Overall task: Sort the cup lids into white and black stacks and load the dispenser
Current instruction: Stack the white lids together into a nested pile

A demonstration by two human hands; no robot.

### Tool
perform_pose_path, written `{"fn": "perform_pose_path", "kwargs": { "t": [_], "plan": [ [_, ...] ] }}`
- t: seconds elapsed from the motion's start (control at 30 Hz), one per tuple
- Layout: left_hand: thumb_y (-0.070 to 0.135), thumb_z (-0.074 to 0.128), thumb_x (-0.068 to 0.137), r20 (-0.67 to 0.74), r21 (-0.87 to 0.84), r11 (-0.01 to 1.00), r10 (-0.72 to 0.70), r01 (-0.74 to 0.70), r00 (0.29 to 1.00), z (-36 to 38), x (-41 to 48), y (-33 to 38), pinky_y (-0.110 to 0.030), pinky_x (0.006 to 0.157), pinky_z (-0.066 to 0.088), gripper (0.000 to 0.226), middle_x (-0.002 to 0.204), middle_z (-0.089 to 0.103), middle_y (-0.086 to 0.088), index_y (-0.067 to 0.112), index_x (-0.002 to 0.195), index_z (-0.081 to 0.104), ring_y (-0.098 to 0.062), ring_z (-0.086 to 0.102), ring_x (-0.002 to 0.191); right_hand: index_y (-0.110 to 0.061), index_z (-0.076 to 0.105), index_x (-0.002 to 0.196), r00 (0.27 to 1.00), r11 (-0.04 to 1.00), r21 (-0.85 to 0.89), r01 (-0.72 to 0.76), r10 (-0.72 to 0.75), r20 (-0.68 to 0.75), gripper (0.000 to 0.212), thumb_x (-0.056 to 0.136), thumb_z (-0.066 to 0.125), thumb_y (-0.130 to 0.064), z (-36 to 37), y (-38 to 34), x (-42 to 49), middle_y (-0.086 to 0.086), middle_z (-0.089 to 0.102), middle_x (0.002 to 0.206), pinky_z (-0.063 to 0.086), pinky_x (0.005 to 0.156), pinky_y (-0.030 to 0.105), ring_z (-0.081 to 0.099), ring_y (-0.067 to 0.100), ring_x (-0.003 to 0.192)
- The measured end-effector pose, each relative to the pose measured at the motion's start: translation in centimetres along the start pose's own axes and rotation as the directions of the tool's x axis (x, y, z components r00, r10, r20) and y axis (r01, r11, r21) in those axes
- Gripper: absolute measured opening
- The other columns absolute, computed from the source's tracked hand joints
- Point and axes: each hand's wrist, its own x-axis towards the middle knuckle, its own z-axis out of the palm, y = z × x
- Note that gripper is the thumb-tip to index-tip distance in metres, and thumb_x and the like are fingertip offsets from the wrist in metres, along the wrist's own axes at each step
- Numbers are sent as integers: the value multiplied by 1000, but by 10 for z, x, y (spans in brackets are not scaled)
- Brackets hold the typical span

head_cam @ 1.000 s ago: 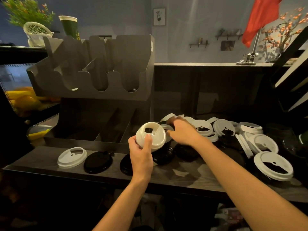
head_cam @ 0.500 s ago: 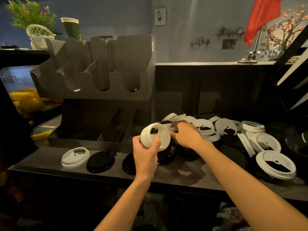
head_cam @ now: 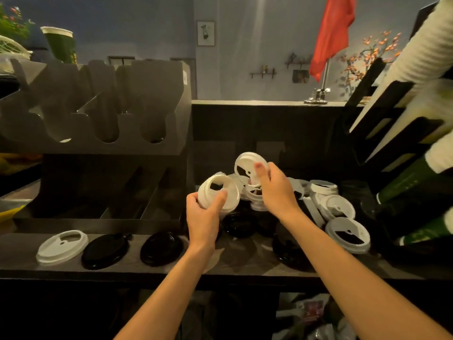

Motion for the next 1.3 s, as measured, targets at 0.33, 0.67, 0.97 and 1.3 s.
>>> {"fn": "perform_pose_path", "kwargs": {
  "t": [0.33,0.67,0.97,1.3],
  "plan": [
    [25,82,85,135,-43,997,-62,68,989,74,15,-9,-29,84,58,50,112,67,-2,16,126,55,-18,68,103,-17,50,140,942,743,644,-183,321,-102,42,100,62,-20,-53,28,0,7,62,122,60,62,29,70,23,99],
    [56,61,90,283,-141,969,-156,202,946,111,14,-18,-45,95,60,52,113,73,-7,19,126,58,-22,73,105,-23,59,121,962,862,489,-132,231,-146,40,87,78,-33,-59,47,-4,-7,72,102,61,77,26,71,10,94],
    [65,54,89,372,-207,960,-103,190,923,99,11,-19,-53,97,58,69,122,71,-18,13,133,56,-33,70,113,-27,56,104,972,957,251,-147,187,-143,42,79,78,-54,-54,45,-11,-10,65,101,53,69,18,65,8,92],
    [59,81,65,430,-193,968,-64,161,900,95,11,-20,-45,81,62,84,118,70,-22,8,126,56,-37,72,103,-27,49,110,983,966,210,-148,167,-77,50,80,77,-55,-55,38,-20,-11,61,108,52,73,20,62,6,97]
  ]
}}
